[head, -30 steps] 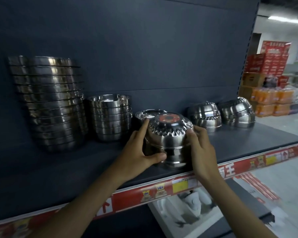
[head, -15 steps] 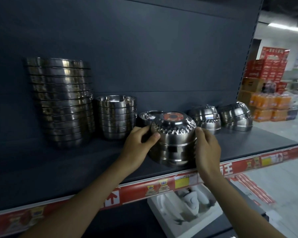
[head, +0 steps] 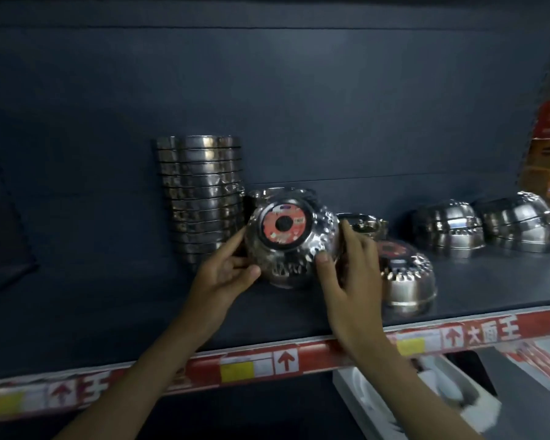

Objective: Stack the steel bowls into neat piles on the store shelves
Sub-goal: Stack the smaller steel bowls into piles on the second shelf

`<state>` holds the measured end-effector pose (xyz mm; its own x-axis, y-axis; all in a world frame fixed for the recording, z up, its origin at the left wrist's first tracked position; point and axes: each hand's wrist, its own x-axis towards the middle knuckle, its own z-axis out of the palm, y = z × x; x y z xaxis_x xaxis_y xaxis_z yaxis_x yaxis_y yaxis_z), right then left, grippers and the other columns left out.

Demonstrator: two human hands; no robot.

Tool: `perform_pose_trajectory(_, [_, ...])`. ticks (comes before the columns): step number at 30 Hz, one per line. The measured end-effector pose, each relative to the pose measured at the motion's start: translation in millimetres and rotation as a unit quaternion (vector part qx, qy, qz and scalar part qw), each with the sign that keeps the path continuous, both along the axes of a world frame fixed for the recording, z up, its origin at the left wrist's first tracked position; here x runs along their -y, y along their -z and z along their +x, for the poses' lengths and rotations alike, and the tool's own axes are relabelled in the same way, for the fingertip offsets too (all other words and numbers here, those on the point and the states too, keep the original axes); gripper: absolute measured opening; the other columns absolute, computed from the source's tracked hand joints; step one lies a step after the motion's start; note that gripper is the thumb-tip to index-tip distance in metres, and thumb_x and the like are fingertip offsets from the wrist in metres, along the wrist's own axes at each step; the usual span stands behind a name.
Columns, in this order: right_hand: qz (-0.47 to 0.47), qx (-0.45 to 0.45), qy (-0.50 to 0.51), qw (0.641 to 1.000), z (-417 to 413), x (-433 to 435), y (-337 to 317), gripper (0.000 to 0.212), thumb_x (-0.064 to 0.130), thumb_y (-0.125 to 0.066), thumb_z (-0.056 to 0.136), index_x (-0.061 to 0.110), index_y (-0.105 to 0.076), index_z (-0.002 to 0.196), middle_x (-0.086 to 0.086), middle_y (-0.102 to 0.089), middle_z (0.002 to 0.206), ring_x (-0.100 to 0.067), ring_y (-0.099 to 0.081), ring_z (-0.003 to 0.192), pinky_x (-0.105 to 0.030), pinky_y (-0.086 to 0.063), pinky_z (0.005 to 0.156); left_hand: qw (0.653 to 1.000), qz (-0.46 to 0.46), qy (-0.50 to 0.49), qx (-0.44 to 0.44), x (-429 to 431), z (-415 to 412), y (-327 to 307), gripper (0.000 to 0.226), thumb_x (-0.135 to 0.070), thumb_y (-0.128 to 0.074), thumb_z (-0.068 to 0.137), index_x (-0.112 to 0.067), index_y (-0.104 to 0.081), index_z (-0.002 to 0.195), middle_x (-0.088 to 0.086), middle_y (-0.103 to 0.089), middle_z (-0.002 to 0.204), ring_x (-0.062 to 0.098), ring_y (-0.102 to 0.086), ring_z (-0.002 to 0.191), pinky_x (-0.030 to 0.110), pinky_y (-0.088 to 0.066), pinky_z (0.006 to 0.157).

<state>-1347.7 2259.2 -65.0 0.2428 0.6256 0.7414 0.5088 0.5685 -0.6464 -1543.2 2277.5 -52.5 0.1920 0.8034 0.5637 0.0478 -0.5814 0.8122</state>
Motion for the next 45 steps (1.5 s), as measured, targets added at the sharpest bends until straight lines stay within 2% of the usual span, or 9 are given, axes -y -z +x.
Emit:
perform_pose_trajectory(5, [0.021,0.052,-0.071,0.996,-3.9,-9.2,14.1,0.070,0.045,-0.055,0.086,0.020,-0.036,0.148,0.002,-0.043,0.134,-0.010,-0.046,0.124,-0.023,-0.039,0.106,0.998,-0.004,-0.030,0.052,4.3,-11.9,8.5,0.046,-0.014,-0.064,0.089,-0.024,-0.052,0.133,-0.015,-0.070,0.120,0.003,-0.063,0.115,0.016,-0.050,0.089])
perform_pose_trajectory(10, [-0.032,0.077,-0.101,0.991,3.8,-13.5,13.4,0.080,0.023,-0.068,0.082,0.030,-0.026,0.150,0.012,-0.038,0.134,-0.011,-0.045,0.124,-0.042,-0.044,0.106,0.996,-0.041,-0.051,0.059,1.3,-14.3,14.1,0.056,-0.006,-0.067,0.087,-0.031,-0.048,0.134,-0.016,-0.061,0.130,0.000,-0.060,0.117,0.013,-0.051,0.084])
perform_pose_trajectory(17, [-0.077,0.060,-0.103,0.990,8.3,-21.9,15.5,0.081,-0.013,-0.064,0.071,0.031,-0.042,0.135,0.019,-0.038,0.118,-0.005,-0.052,0.106,-0.031,-0.051,0.095,0.996,-0.083,-0.033,0.019,-1.8,-16.7,17.6,0.064,0.009,-0.065,0.086,-0.041,-0.052,0.124,-0.030,-0.064,0.120,-0.007,-0.055,0.122,0.015,-0.052,0.087])
perform_pose_trajectory(22, [-0.097,0.044,-0.110,0.988,7.6,-22.5,14.0,0.070,-0.021,-0.056,0.070,0.035,-0.044,0.111,0.011,-0.040,0.113,-0.002,-0.054,0.095,-0.015,-0.048,0.084,0.997,-0.069,-0.022,0.017,-3.5,-18.4,21.0,0.063,0.026,-0.059,0.078,-0.025,-0.053,0.115,-0.007,-0.061,0.124,0.006,-0.057,0.123,0.024,-0.050,0.098])
perform_pose_trajectory(26, [-0.095,0.041,-0.111,0.988,9.6,-24.8,15.5,0.071,-0.023,-0.055,0.066,0.037,-0.044,0.101,0.005,-0.045,0.111,-0.001,-0.054,0.094,-0.015,-0.047,0.081,0.997,-0.081,-0.006,0.002,-4.5,-18.2,20.7,0.058,0.030,-0.055,0.076,-0.016,-0.047,0.112,-0.017,-0.066,0.111,0.002,-0.061,0.117,0.020,-0.051,0.092])
perform_pose_trajectory(30, [-0.096,0.051,-0.103,0.989,10.8,-25.0,14.9,0.067,-0.026,-0.051,0.064,0.034,-0.045,0.097,0.002,-0.048,0.108,0.000,-0.053,0.097,-0.005,-0.040,0.078,0.994,-0.104,0.006,-0.011,-3.3,-18.9,19.8,0.051,0.027,-0.055,0.078,-0.014,-0.045,0.106,-0.013,-0.050,0.137,-0.005,-0.055,0.121,0.018,-0.050,0.091])
perform_pose_trajectory(36, [-0.113,0.017,-0.127,0.985,8.9,-21.0,14.4,0.043,0.006,-0.049,0.065,0.039,-0.051,0.092,-0.001,-0.059,0.107,-0.013,-0.059,0.103,-0.025,-0.044,0.088,0.994,-0.113,0.005,0.006,-7.6,-21.2,19.6,0.057,-0.013,-0.066,0.062,-0.030,-0.051,0.114,-0.011,-0.060,0.119,0.006,-0.058,0.114,0.026,-0.048,0.084])
perform_pose_trajectory(39, [-0.097,0.009,-0.130,0.987,4.5,-15.1,10.5,0.030,0.018,-0.053,0.068,0.031,-0.051,0.095,0.002,-0.055,0.106,-0.008,-0.053,0.102,-0.015,-0.039,0.080,0.992,-0.125,-0.021,0.004,-7.2,-20.3,19.0,0.065,-0.031,-0.069,0.055,-0.038,-0.051,0.117,-0.005,-0.055,0.121,0.011,-0.054,0.113,0.026,-0.044,0.085])
perform_pose_trajectory(45, [-0.071,0.043,-0.132,0.988,2.5,-11.9,10.5,0.031,0.039,-0.056,0.076,0.032,-0.050,0.105,0.003,-0.051,0.109,-0.009,-0.052,0.105,-0.014,-0.040,0.085,0.992,-0.127,-0.024,-0.007,-2.5,-20.0,14.6,0.066,-0.027,-0.075,0.061,-0.031,-0.052,0.123,-0.005,-0.058,0.124,-0.001,-0.061,0.106,0.018,-0.051,0.080])
